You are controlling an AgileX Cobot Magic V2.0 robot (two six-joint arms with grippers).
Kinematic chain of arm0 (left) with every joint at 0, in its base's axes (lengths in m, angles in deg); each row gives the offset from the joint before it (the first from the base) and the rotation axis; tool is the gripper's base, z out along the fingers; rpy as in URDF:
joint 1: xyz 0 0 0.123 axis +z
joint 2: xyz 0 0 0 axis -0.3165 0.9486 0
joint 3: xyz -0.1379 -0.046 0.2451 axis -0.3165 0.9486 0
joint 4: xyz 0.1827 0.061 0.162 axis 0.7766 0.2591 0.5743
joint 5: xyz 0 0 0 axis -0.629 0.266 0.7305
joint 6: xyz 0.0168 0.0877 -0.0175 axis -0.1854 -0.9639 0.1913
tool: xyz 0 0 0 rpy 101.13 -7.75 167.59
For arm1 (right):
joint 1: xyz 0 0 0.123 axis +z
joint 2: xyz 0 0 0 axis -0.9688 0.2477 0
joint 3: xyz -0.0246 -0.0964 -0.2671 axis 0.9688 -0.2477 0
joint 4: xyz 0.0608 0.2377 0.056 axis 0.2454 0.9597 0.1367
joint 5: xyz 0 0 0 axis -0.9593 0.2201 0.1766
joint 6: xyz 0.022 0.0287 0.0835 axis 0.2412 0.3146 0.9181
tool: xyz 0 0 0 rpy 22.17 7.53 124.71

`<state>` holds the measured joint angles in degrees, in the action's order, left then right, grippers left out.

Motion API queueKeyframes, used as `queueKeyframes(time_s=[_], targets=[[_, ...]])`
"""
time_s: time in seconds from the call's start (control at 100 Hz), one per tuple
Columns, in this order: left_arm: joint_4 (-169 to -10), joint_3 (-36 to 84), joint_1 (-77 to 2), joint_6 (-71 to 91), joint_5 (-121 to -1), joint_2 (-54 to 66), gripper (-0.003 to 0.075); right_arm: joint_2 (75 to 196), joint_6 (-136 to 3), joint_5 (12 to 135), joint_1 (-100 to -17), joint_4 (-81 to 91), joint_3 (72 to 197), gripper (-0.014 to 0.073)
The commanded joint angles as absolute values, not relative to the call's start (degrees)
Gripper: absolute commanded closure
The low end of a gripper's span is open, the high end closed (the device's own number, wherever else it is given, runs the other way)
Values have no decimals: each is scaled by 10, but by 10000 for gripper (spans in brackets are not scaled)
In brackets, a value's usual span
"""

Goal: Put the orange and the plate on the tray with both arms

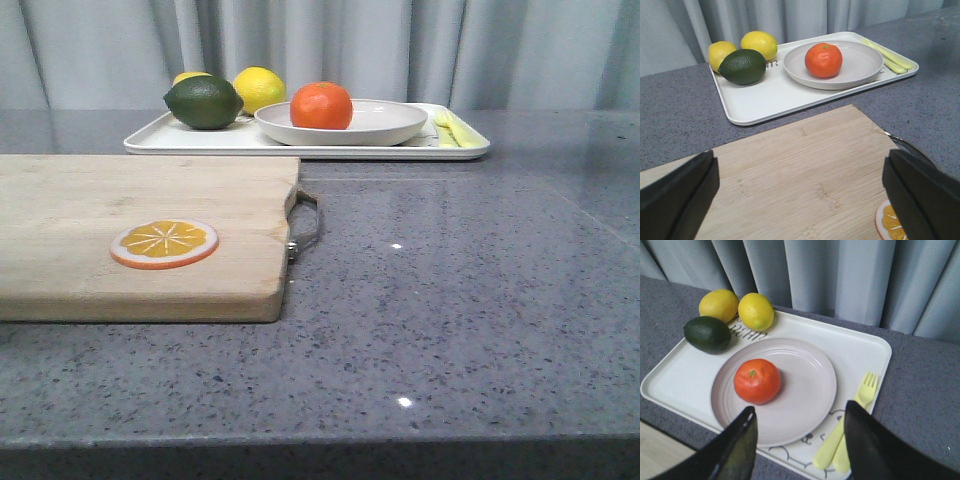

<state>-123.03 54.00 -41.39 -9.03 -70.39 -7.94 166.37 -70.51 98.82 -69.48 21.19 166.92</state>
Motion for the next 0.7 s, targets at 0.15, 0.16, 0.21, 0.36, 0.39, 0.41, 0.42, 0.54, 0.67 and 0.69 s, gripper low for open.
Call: queueKeyframes(time_s=[0.15,0.16,0.21,0.36,0.39,0.41,0.42,0.54,0.67,0.69], targets=[[-1237,525,-418,-86,-724,-82,82,1436,-763,867,-698,213,1436,184],[-1237,525,-418,-86,-724,-82,82,1430,-763,864,-698,213,1429,184],[-1237,525,-418,-86,-724,-82,82,1388,-763,851,-698,213,1378,184],[-1237,525,-418,-87,-723,-82,82,1261,-774,806,-698,212,1228,184],[-1237,525,-418,-87,-721,-83,82,1238,-774,797,-698,212,1203,184],[-1237,525,-418,-87,-720,-83,82,1222,-774,791,-698,212,1184,184],[-1237,525,-418,-87,-720,-83,82,1217,-774,789,-698,212,1179,184],[-1237,525,-418,-86,-717,-97,82,1129,-774,772,-698,212,1094,184],[-1237,527,-418,-86,-717,-132,83,1052,-774,770,-698,212,1047,184],[-1239,529,-418,-86,-717,-139,84,1043,-774,770,-698,211,1042,184]])
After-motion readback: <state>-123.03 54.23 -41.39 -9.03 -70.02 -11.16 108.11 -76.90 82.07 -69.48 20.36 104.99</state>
